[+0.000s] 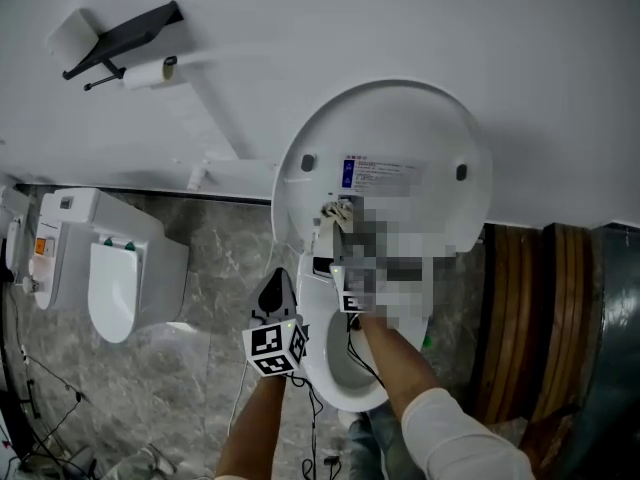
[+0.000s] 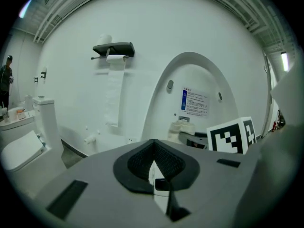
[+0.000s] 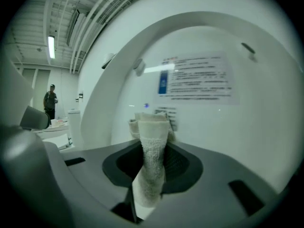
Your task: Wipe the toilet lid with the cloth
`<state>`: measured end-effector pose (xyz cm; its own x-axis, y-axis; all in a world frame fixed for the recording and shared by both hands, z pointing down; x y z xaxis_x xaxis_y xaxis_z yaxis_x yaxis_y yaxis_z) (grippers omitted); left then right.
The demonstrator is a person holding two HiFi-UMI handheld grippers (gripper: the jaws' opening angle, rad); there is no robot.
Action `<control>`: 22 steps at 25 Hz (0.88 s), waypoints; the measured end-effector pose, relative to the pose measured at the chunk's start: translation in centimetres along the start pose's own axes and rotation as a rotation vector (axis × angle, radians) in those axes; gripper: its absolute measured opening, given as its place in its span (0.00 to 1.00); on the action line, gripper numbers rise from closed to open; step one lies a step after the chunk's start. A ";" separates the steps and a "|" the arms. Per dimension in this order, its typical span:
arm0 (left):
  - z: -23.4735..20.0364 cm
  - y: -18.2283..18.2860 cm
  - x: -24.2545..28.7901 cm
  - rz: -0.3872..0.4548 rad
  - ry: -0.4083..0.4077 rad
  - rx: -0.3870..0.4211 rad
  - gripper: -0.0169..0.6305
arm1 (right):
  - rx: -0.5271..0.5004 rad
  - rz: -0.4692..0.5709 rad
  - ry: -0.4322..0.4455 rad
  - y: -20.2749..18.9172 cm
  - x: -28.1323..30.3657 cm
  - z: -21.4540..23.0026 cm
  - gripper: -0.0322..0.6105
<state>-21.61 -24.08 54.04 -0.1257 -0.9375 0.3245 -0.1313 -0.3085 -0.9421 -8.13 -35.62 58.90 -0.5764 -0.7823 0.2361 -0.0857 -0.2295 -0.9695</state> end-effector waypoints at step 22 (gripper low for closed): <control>8.7 0.4 -0.4 0.015 -0.159 0.035 0.04 | 0.205 -0.033 -0.472 -3.4 -13.2 16.6 0.19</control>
<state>-13.06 -25.24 52.82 0.0298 -0.9548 0.2957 -0.0961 -0.2972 -0.9500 13.26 -34.17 60.22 -0.1428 -0.9381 0.3157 0.0908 -0.3300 -0.9396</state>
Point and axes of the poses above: the fingertips, and each gripper's own axes: x forward along the fingers, z to its right, y out of its top, the point moved 3 cm from there along -x, backward along the fingers, and after that the axes turned 12 degrees about y, right-handed, at the moved point
